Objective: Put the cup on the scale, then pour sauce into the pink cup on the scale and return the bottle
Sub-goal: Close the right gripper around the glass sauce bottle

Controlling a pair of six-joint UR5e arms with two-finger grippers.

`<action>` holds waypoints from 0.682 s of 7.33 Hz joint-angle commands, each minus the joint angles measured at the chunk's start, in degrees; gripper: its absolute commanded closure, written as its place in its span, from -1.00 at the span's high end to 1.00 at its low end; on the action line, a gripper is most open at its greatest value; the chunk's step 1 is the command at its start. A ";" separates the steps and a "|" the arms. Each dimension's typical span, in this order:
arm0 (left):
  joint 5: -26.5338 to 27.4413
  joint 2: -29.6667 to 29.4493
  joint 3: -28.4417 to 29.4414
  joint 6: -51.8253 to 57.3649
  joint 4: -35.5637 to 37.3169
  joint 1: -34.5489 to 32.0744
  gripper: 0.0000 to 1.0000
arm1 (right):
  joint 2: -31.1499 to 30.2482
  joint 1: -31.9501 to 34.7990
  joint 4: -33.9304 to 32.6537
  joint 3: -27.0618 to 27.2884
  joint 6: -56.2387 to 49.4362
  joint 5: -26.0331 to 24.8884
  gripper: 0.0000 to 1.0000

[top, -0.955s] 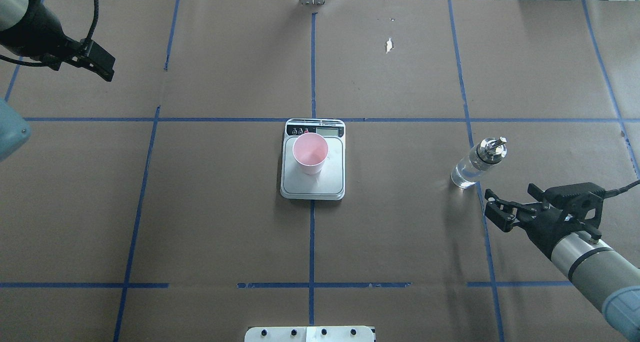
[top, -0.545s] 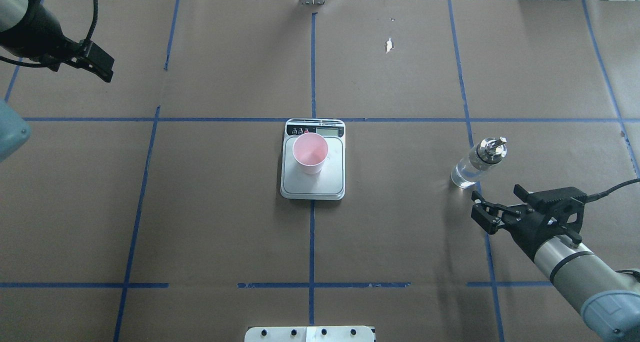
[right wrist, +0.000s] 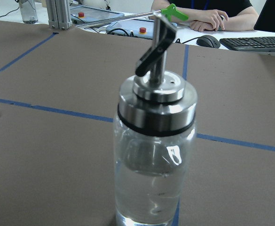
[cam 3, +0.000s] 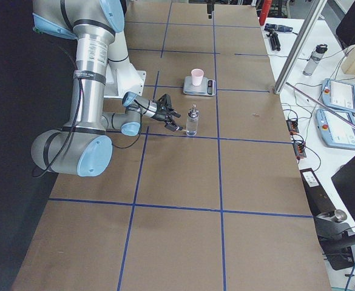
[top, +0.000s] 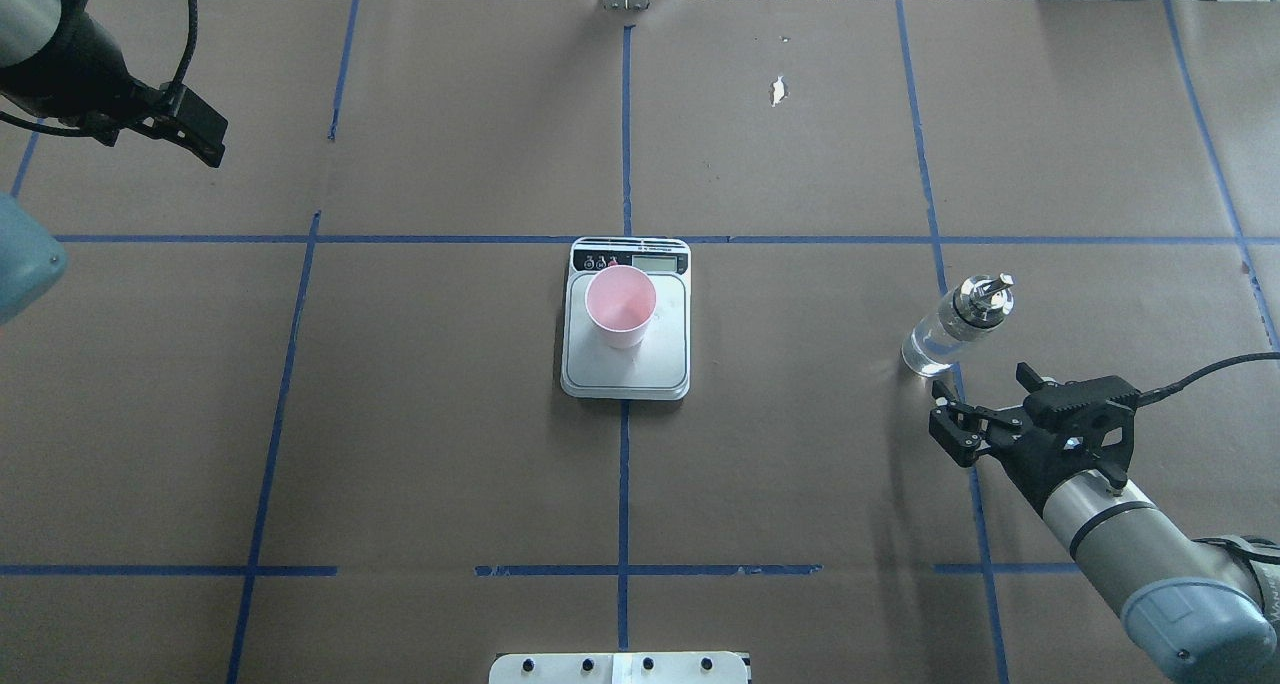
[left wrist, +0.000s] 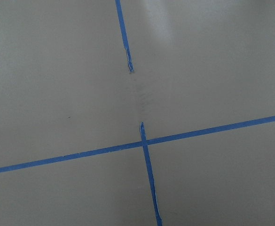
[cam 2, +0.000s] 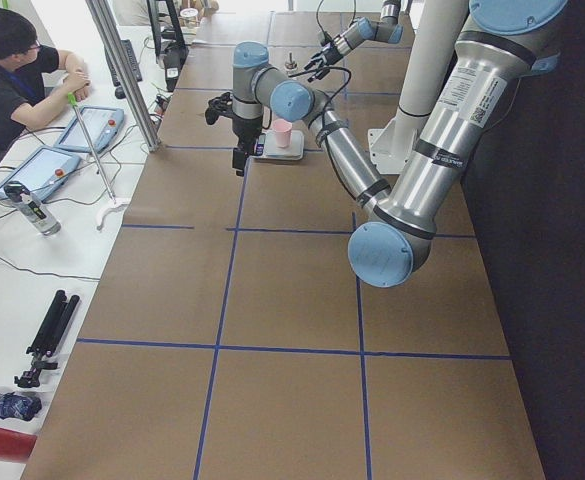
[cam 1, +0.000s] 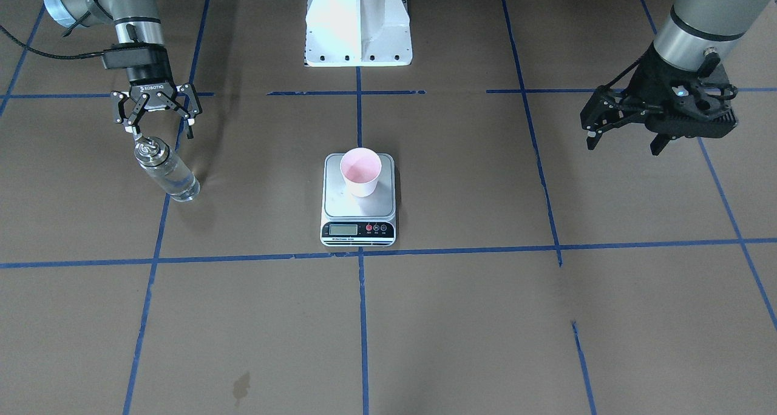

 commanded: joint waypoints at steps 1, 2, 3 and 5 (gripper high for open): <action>0.01 0.00 0.98 0.00 -1.14 -0.09 1.00 | 0.21 0.73 1.01 -0.52 -0.55 -0.44 1.00; 0.01 0.00 1.34 -0.09 -2.11 -0.35 1.00 | 0.21 1.34 2.06 -1.04 -0.73 -0.35 1.00; 0.01 0.00 1.43 -0.09 -2.21 -0.35 1.00 | 0.39 1.87 2.15 -2.44 -0.73 -0.35 1.00; -0.08 0.00 1.51 -0.27 -2.21 -0.44 1.00 | 4.67 2.23 2.15 -5.51 -0.73 -0.35 1.00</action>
